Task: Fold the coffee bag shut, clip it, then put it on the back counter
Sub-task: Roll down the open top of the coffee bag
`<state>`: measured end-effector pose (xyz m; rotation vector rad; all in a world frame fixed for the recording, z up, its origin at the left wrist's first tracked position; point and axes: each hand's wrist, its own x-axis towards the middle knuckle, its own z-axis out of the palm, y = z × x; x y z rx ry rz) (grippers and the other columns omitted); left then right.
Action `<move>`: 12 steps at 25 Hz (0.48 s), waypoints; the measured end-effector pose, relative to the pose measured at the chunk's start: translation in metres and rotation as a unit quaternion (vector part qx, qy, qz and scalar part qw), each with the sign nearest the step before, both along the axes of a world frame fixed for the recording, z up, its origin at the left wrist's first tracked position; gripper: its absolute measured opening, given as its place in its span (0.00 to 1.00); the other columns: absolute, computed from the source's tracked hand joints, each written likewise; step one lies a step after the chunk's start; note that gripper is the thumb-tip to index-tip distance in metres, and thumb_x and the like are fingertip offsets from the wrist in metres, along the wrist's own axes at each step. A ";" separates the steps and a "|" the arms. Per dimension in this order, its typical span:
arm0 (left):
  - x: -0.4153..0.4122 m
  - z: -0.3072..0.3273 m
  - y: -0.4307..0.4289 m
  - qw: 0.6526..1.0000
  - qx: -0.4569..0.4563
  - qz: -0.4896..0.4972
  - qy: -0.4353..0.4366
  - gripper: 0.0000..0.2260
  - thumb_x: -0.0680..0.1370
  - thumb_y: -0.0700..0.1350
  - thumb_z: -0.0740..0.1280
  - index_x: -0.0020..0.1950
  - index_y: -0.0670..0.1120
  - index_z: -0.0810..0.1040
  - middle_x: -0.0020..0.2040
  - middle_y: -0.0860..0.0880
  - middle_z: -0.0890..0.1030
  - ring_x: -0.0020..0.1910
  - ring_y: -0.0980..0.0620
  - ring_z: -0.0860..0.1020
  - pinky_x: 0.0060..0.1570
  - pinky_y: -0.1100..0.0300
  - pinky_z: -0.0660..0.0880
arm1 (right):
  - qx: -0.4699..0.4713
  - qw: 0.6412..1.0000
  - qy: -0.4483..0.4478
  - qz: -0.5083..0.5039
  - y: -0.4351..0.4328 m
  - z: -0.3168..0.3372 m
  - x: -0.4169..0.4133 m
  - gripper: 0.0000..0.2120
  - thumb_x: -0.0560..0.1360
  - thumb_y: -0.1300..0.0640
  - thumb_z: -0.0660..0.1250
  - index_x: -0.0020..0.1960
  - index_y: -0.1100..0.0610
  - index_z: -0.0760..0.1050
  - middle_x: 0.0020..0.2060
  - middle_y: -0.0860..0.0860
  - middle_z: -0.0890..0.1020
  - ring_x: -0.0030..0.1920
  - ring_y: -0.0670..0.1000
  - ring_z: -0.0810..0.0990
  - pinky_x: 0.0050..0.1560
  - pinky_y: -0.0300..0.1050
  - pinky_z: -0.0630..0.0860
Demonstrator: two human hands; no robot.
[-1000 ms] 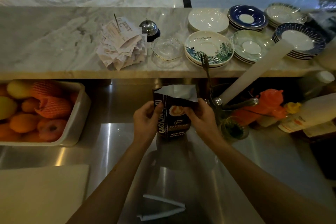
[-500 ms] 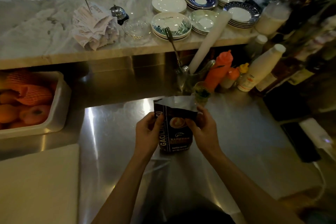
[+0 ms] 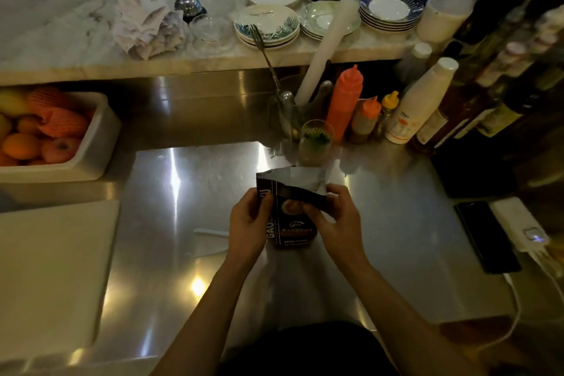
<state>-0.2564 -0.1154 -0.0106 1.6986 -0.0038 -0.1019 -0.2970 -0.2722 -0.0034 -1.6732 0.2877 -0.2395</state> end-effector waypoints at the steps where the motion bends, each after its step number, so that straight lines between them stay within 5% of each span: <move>1: -0.005 0.001 -0.006 1.000 0.008 0.012 -0.004 0.09 0.81 0.43 0.61 0.55 0.42 0.78 0.50 0.46 0.84 0.50 0.53 0.82 0.50 0.59 0.79 | 0.000 1.000 0.003 0.017 -0.007 -0.002 -0.002 0.13 0.72 0.52 0.71 0.52 0.42 0.71 0.48 0.42 0.82 0.53 0.40 0.82 0.49 0.34 0.79; 7: -0.022 0.017 -0.015 0.998 0.015 0.058 -0.036 0.07 0.80 0.40 0.62 0.55 0.45 0.78 0.50 0.51 0.83 0.51 0.58 0.81 0.49 0.66 0.78 | -0.014 0.997 -0.011 0.070 -0.021 -0.002 -0.009 0.08 0.75 0.49 0.66 0.52 0.38 0.74 0.52 0.47 0.81 0.54 0.41 0.80 0.55 0.38 0.79; 12: -0.015 0.024 -0.005 0.999 0.010 0.003 -0.050 0.08 0.79 0.40 0.65 0.50 0.52 0.80 0.47 0.51 0.84 0.48 0.56 0.83 0.47 0.64 0.79 | 0.011 0.999 -0.025 0.040 -0.012 0.005 -0.003 0.07 0.78 0.57 0.65 0.55 0.49 0.75 0.50 0.46 0.81 0.53 0.45 0.81 0.52 0.42 0.81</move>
